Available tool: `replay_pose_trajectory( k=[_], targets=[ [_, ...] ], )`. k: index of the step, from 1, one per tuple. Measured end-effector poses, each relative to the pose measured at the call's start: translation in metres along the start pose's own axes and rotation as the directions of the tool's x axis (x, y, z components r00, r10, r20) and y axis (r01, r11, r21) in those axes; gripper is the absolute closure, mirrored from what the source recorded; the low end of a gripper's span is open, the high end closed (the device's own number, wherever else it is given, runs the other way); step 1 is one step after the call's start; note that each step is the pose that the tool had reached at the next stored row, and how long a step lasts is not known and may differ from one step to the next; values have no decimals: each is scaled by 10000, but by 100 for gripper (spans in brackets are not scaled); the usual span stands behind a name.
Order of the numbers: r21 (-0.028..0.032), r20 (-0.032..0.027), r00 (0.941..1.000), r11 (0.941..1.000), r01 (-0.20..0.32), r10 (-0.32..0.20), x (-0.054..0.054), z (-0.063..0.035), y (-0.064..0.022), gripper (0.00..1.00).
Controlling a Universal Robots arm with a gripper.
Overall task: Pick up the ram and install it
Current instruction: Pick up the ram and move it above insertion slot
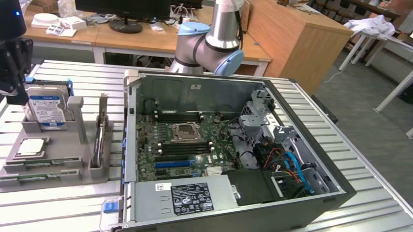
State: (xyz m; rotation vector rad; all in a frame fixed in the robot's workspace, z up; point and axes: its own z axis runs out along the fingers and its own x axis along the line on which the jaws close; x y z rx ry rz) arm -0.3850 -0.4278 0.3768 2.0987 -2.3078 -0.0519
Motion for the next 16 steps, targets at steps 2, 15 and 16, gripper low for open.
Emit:
replay_pose_trajectory(
  k=[2,15,16],
  targets=[
    [-2,-13,9994,9994,358,-358,0,2,0,90],
    [-7,-38,9951,9951,986,-986,0,4,0,90],
    [-7,-38,9951,9951,986,-986,0,4,0,90]
  ],
)
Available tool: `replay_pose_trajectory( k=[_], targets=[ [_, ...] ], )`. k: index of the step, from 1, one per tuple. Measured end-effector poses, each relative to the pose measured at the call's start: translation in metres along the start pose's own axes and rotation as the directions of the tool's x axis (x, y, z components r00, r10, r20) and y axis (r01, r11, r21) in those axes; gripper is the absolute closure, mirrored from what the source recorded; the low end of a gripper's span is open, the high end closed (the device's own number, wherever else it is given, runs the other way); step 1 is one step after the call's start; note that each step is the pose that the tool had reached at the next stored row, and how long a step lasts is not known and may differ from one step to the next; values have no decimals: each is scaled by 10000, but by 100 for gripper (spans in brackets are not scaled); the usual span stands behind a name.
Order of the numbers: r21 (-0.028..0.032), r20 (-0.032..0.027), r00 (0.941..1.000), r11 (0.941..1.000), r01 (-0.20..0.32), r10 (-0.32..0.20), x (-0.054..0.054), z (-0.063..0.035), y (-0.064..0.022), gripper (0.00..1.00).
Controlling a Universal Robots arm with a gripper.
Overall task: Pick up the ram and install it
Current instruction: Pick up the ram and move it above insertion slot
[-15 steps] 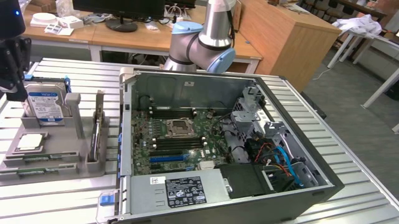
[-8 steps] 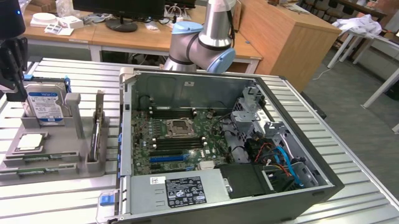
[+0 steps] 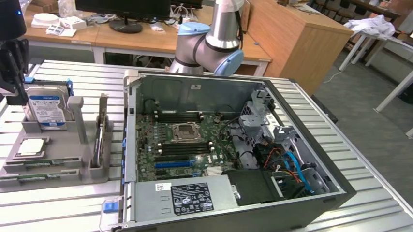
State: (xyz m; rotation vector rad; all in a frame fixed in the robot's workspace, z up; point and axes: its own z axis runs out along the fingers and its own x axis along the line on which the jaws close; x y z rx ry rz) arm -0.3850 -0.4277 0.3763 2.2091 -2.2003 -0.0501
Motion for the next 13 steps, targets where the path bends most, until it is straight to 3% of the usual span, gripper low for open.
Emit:
replay_pose_trajectory(
  k=[5,9,13],
  targets=[
    [-1,0,10000,10000,0,0,0,0,0,89],
    [0,0,10000,10000,0,0,0,0,0,71],
    [-1,0,10000,10000,0,0,0,0,0,71]
  ],
)
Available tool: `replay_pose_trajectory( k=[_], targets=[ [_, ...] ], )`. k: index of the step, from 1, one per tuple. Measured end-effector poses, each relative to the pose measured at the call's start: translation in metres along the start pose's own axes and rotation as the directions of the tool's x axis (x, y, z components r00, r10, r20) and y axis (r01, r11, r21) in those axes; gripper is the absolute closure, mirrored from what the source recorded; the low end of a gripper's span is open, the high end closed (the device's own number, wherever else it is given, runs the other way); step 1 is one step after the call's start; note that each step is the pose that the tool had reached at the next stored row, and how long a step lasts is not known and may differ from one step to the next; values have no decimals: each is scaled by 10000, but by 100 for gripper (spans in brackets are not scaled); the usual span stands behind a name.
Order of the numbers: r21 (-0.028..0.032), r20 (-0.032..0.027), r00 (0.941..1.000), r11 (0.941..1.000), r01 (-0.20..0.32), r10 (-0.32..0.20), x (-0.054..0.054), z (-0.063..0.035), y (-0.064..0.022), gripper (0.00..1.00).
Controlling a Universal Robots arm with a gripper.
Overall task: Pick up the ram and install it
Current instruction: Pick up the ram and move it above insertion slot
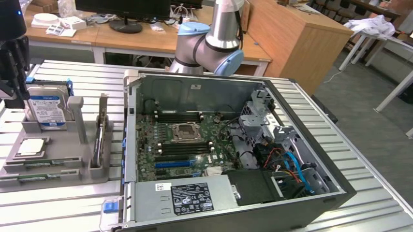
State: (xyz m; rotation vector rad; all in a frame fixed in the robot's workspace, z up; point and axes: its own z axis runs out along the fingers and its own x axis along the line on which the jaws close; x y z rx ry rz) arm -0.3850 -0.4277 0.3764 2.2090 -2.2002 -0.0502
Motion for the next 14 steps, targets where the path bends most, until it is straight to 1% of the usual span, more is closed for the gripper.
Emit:
replay_pose_trajectory(
  k=[4,14],
  targets=[
    [2,1,10000,10000,0,0,0,13,-1,71],
    [1,0,10000,10000,0,0,1,118,-5,71]
  ],
)
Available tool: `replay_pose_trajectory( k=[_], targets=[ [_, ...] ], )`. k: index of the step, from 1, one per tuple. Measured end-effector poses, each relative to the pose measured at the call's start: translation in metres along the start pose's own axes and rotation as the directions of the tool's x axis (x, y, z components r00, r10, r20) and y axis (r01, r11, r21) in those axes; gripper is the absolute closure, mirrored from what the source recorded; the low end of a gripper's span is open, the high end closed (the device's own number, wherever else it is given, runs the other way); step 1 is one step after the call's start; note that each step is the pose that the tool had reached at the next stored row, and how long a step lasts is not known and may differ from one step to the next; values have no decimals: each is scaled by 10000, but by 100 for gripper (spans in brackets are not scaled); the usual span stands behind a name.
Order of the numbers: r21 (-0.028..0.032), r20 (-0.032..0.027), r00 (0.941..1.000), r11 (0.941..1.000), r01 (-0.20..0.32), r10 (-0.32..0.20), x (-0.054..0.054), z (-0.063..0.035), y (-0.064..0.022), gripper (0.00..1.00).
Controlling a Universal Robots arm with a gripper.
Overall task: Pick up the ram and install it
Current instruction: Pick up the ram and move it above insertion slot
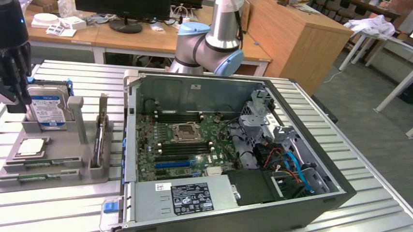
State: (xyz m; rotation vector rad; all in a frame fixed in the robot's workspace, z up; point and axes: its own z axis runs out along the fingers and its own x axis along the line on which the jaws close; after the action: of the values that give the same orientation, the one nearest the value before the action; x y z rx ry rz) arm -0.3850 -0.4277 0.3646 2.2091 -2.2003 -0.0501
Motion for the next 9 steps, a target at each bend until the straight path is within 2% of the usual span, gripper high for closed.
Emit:
replay_pose_trajectory(
  k=[9],
  targets=[
    [0,0,10000,10000,0,0,1,90,-3,71]
  ],
)
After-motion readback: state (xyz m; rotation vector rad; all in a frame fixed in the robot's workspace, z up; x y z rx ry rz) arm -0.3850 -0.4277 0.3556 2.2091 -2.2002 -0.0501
